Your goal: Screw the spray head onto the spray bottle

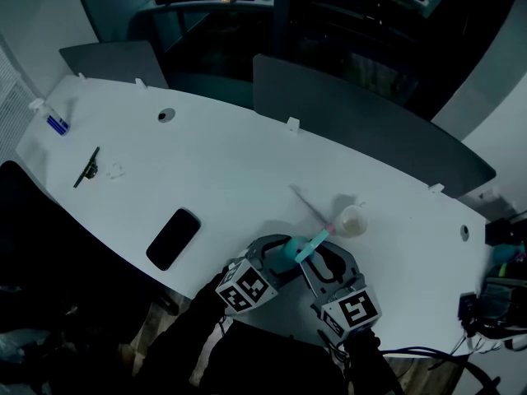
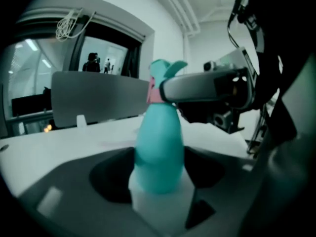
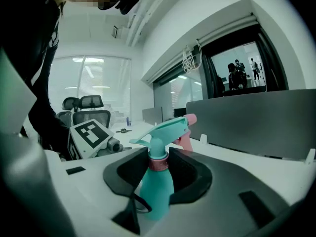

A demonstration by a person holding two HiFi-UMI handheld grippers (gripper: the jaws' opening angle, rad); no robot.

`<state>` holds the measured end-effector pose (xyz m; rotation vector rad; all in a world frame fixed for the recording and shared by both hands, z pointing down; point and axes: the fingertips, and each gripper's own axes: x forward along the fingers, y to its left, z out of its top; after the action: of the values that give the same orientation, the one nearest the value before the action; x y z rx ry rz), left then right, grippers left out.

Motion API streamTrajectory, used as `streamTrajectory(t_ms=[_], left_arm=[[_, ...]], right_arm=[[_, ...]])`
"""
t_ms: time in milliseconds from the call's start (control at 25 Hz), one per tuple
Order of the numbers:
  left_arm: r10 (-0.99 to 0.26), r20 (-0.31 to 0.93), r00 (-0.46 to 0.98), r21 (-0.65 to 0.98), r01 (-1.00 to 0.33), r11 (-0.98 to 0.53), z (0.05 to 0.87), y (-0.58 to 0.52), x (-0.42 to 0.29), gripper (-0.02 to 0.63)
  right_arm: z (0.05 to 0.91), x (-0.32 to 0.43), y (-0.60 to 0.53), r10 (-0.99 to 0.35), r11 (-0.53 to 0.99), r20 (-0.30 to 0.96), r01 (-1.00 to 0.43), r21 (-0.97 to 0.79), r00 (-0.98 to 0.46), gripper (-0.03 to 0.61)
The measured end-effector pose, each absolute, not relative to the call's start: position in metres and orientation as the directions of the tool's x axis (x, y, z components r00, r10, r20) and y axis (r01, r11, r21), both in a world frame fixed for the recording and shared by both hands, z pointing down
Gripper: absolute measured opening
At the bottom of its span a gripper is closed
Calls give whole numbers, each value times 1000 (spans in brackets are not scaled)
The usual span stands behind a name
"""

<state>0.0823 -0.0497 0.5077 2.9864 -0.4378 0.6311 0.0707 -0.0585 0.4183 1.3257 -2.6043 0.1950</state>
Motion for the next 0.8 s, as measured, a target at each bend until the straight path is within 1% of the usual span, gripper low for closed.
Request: streamTrajectory(t_ms=[40, 80, 160, 240, 280, 320, 360, 440, 520, 560, 600, 640, 680, 720, 760, 800], left_arm=[[-290, 403, 868, -6, -315, -949, 507, -50, 83, 321], [-347, 393, 852, -9, -374, -928, 506, -50, 82, 319], [-509, 366, 779, -16, -541, -841, 505, -51, 80, 319], [-655, 358, 665, -42, -690, -723, 507, -49, 79, 319], [-697, 361, 619, -61, -730, -680, 507, -48, 80, 319], [-714, 364, 599, -78, -744, -664, 508, -47, 81, 322], [-706, 363, 608, -90, -731, -676, 509, -46, 83, 325], [-630, 346, 696, -95, -642, -761, 510, -45, 80, 330], [-486, 344, 804, -78, -491, -867, 510, -46, 75, 371], [-399, 355, 845, -53, -408, -911, 510, -48, 75, 373], [-314, 367, 875, -22, -330, -944, 510, -48, 77, 374], [-247, 373, 894, 3, -268, -964, 510, -48, 80, 357], [-210, 373, 904, 14, -232, -973, 509, -48, 82, 330], [-206, 369, 906, 15, -228, -974, 509, -47, 83, 328], [-236, 361, 902, 13, -257, -966, 509, -46, 84, 325], [-293, 348, 890, 13, -317, -948, 508, -46, 84, 325]], right_arm=[[418, 71, -58, -785, 582, 248, -813, -15, -567, 133], [419, 71, -58, -791, 575, 247, -818, -9, -560, 133], [418, 70, -58, -801, 563, 240, -826, -8, -548, 133], [418, 70, -57, -807, 556, 238, -831, -2, -540, 133], [418, 70, -56, -809, 553, 239, -833, 2, -537, 133], [418, 71, -55, -811, 551, 241, -835, 3, -534, 133], [418, 73, -55, -811, 549, 243, -836, 3, -532, 133], [419, 73, -55, -808, 551, 248, -835, -6, -535, 133], [419, 71, -54, -799, 561, 246, -828, -23, -549, 133], [419, 71, -55, -794, 568, 245, -823, -27, -556, 133], [419, 71, -55, -789, 576, 246, -817, -27, -563, 133], [419, 70, -55, -784, 582, 248, -813, -25, -569, 133], [419, 71, -55, -781, 587, 250, -809, -22, -573, 133], [419, 71, -55, -778, 590, 252, -807, -19, -575, 133], [419, 71, -55, -777, 592, 253, -806, -16, -576, 133], [419, 72, -54, -778, 592, 254, -806, -12, -575, 133]])
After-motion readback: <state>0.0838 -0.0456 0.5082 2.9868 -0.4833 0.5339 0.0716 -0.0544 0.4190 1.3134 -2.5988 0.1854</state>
